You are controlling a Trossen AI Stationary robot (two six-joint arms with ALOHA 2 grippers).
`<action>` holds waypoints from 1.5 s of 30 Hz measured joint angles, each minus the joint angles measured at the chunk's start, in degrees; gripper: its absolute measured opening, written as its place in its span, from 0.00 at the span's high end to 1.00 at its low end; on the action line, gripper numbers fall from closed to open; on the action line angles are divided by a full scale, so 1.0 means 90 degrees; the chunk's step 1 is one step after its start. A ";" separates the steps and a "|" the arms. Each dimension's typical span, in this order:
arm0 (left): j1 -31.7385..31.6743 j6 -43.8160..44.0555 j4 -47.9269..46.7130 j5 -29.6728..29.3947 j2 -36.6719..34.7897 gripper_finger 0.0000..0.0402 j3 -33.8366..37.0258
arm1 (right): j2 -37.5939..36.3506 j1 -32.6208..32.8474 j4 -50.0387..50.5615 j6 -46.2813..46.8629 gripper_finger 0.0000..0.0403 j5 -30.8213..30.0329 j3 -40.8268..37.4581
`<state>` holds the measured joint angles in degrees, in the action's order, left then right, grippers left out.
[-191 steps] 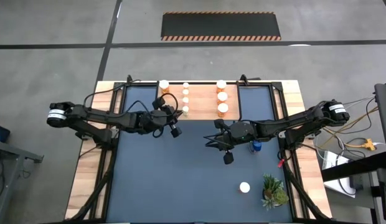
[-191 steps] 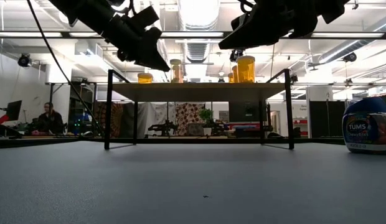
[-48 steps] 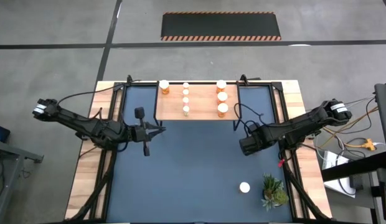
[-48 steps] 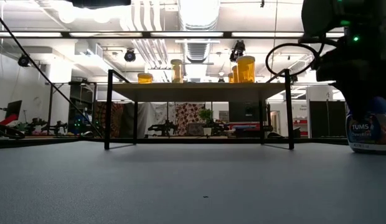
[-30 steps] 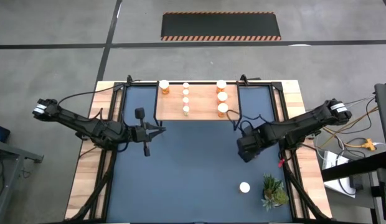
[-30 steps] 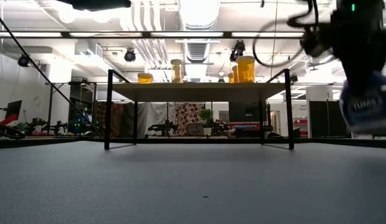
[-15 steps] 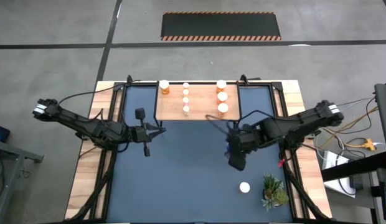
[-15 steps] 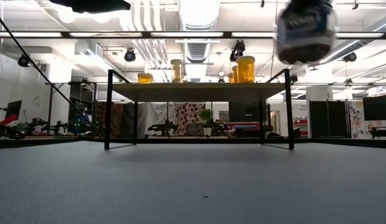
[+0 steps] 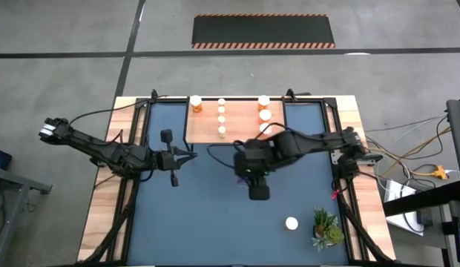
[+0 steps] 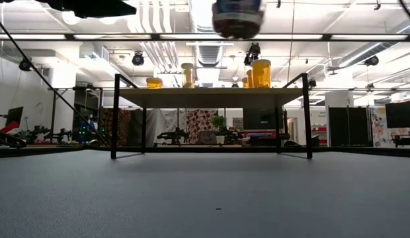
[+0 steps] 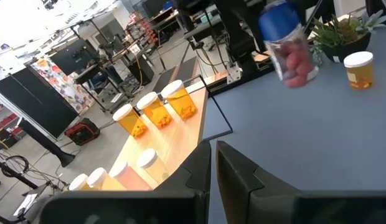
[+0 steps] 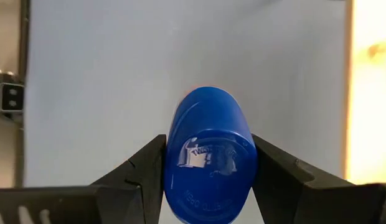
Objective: Pick and place medicine bottles onto shelf by color
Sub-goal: Put the blue pill bottle on the shelf
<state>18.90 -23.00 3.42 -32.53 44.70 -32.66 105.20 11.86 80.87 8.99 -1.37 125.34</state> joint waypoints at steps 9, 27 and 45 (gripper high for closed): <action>0.0002 0.0023 -0.0239 0.0000 -0.0278 0.98 0.0080 | 0.0621 -0.0821 0.0255 -0.1454 0.55 -0.0030 0.0768; 0.0000 0.0180 -0.0445 0.0000 -0.0390 0.98 0.0097 | 0.0652 -0.2106 0.0176 -0.2307 0.55 -0.0038 0.0751; 0.0000 0.0180 -0.0444 0.0000 -0.0390 0.98 0.0097 | 0.0647 -0.3069 0.0018 -0.3049 0.54 0.0857 0.0407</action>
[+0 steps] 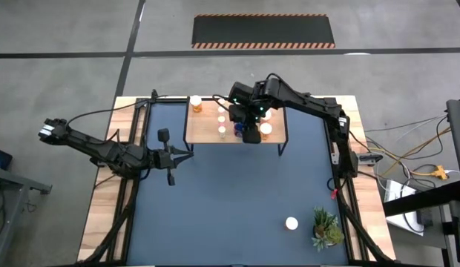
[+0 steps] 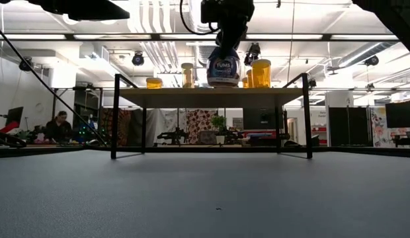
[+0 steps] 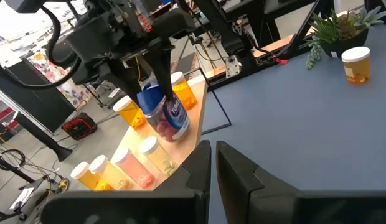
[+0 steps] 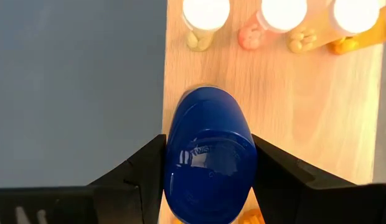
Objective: Pick and place medicine bottles onto shelf by color
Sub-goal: Put the blue pill bottle on the shelf
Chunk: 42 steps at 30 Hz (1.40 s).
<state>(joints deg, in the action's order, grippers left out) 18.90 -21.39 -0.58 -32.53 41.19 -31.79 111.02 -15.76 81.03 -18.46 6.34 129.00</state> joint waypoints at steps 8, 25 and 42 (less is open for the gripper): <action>0.0000 0.0000 0.0000 0.0002 0.0002 0.98 0.0000 | -0.0002 -0.0018 -0.0175 -0.0117 0.54 0.0018 -0.0226; 0.0000 0.0000 0.0000 0.0000 0.0002 0.98 0.0000 | -0.0002 -0.0018 -0.0415 -0.0357 0.38 -0.0050 -0.0234; 0.0000 0.0000 0.0000 0.0000 0.0002 0.98 -0.0002 | -0.0002 -0.0018 -0.0397 0.0915 0.49 -0.0054 -0.0234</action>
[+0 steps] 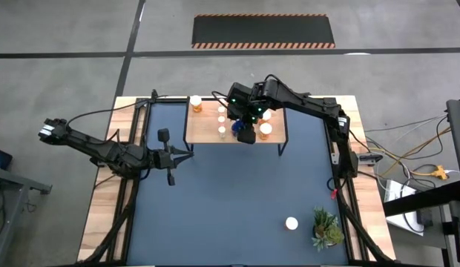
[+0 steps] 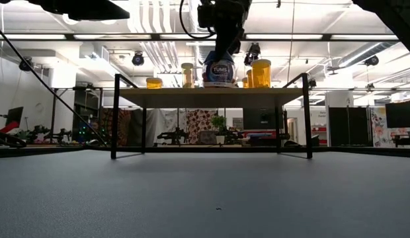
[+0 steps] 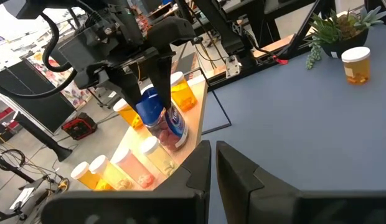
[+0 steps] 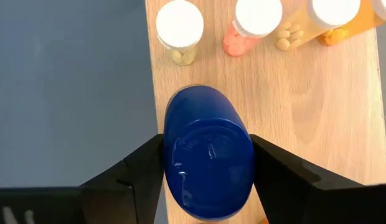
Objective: Pick and place medicine bottles onto shelf by color
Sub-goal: Put the blue pill bottle on the shelf, then align the large orange pill bottle with the other large orange pill bottle on the shelf
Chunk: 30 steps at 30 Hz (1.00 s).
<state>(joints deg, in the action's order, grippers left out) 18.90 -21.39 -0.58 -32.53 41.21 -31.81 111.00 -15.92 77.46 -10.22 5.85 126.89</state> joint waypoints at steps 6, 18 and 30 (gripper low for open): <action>0.0002 0.0000 0.0002 0.0000 0.0000 0.98 -0.0002 | 0.0000 0.0002 0.0007 0.0075 0.49 0.0000 0.0000; 0.0002 0.0000 0.0000 0.0000 0.0000 0.98 -0.0002 | 0.0000 0.0002 -0.0020 0.0038 0.42 -0.0005 0.0000; 0.0000 0.0003 0.0005 0.0000 0.0002 0.98 -0.0002 | 0.0000 0.0020 0.0397 0.0296 0.37 -0.0212 0.0755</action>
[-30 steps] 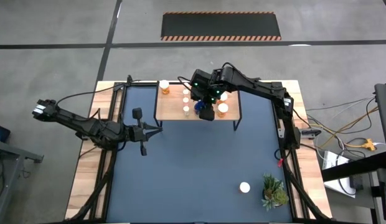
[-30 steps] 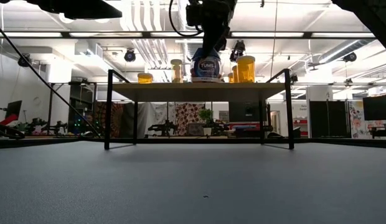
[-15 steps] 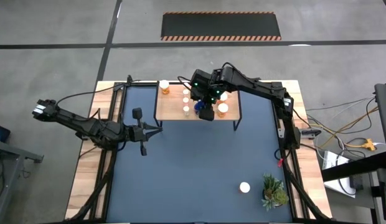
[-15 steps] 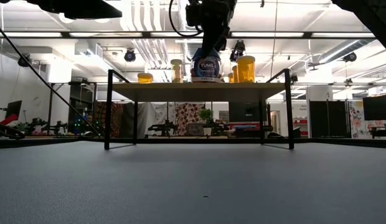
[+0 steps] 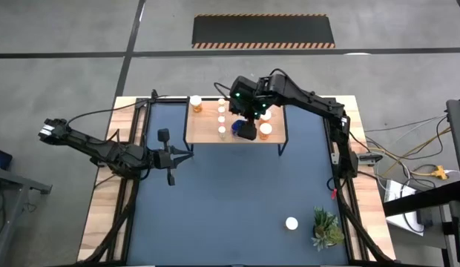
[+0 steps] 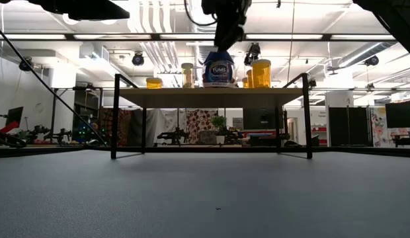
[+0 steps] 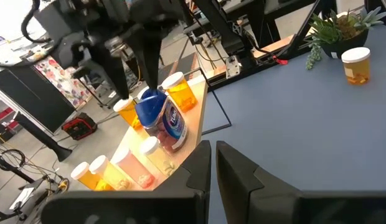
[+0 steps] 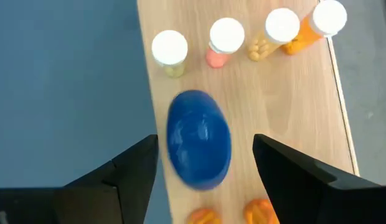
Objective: Pick and place medicine bottles onto shelf by color
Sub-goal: Align the large orange pill bottle with the other large orange pill bottle on the shelf
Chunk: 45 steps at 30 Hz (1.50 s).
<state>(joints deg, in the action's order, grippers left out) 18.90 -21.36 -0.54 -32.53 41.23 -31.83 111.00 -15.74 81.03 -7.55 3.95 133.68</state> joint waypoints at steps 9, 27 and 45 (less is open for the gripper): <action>0.0000 0.0005 0.0016 0.0002 0.0000 0.98 0.0000 | -0.0258 0.0823 0.0509 0.1059 0.40 0.0408 0.0139; 0.0002 0.0157 0.0292 0.0085 0.0000 0.98 -0.0005 | -0.0308 0.3589 0.0477 0.3781 0.40 -0.0505 -0.0340; 0.0080 0.0170 0.0282 0.0112 -0.0002 0.98 -0.0005 | -0.0307 0.5204 0.0345 0.9084 0.40 0.0574 -0.3394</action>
<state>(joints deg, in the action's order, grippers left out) 19.62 -19.84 2.00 -31.53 41.22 -31.88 108.23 31.09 84.14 74.21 9.11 103.13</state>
